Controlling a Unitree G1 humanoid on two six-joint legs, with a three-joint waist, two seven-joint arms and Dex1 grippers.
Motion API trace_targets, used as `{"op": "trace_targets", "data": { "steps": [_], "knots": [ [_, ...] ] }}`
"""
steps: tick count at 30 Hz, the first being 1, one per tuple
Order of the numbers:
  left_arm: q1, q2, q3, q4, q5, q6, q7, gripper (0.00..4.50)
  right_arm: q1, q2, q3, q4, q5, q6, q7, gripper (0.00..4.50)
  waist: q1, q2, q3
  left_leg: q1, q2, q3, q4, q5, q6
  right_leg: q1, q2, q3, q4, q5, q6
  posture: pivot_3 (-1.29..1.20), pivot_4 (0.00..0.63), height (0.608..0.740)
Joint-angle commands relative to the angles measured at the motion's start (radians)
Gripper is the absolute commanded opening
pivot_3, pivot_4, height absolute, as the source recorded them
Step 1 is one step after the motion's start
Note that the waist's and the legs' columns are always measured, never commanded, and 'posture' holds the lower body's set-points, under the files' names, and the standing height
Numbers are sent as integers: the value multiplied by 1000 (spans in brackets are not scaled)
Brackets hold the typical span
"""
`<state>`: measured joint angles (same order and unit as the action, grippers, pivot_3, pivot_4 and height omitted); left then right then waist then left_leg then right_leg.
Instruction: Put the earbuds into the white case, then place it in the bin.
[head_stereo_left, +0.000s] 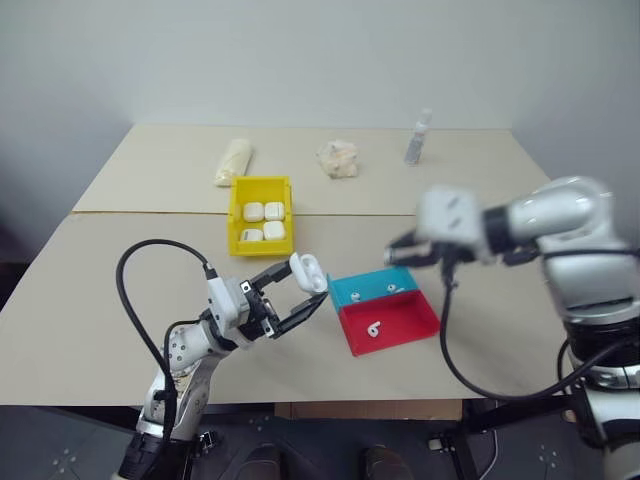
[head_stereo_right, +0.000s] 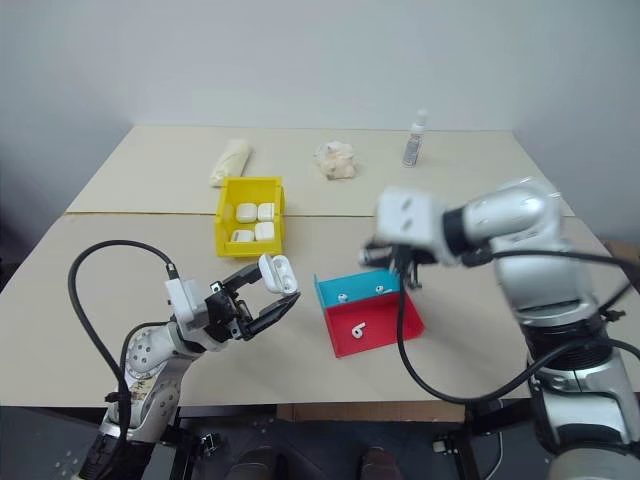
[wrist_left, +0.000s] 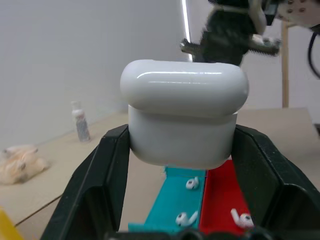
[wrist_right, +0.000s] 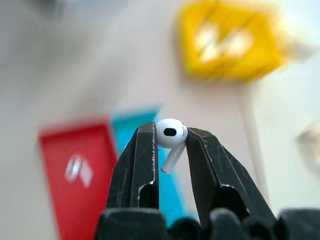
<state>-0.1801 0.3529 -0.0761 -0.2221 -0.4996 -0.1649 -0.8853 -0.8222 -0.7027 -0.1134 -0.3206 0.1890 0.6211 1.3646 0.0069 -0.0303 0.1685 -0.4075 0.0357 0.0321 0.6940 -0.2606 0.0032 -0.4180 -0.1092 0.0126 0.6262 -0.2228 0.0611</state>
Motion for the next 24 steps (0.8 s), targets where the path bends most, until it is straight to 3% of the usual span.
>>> {"op": "trace_targets", "data": {
  "steps": [1,8,15,24],
  "knots": [
    [-40,1,5,-44,-75,40,-42,2755,32,91,-150,-71,196,-29,-103,825,1,0,0,0,0,0,0,0,0,0,0,0,0,0,0,0,150,740],
    [-144,5,19,-23,-159,126,-121,2755,93,299,-103,-107,373,-231,-181,825,-11,1,0,0,0,0,0,0,0,-1,1,1,3,0,0,0,150,740],
    [-181,42,41,-13,-185,164,-200,2755,84,336,-24,-16,373,-392,-193,825,-19,1,0,1,0,0,0,0,0,-1,1,1,3,0,0,0,150,740],
    [-165,10,45,-32,-172,161,-186,2755,134,329,48,39,383,-466,-162,825,-19,1,0,0,0,0,0,0,0,0,1,1,4,0,0,0,150,740]
  ]
}}
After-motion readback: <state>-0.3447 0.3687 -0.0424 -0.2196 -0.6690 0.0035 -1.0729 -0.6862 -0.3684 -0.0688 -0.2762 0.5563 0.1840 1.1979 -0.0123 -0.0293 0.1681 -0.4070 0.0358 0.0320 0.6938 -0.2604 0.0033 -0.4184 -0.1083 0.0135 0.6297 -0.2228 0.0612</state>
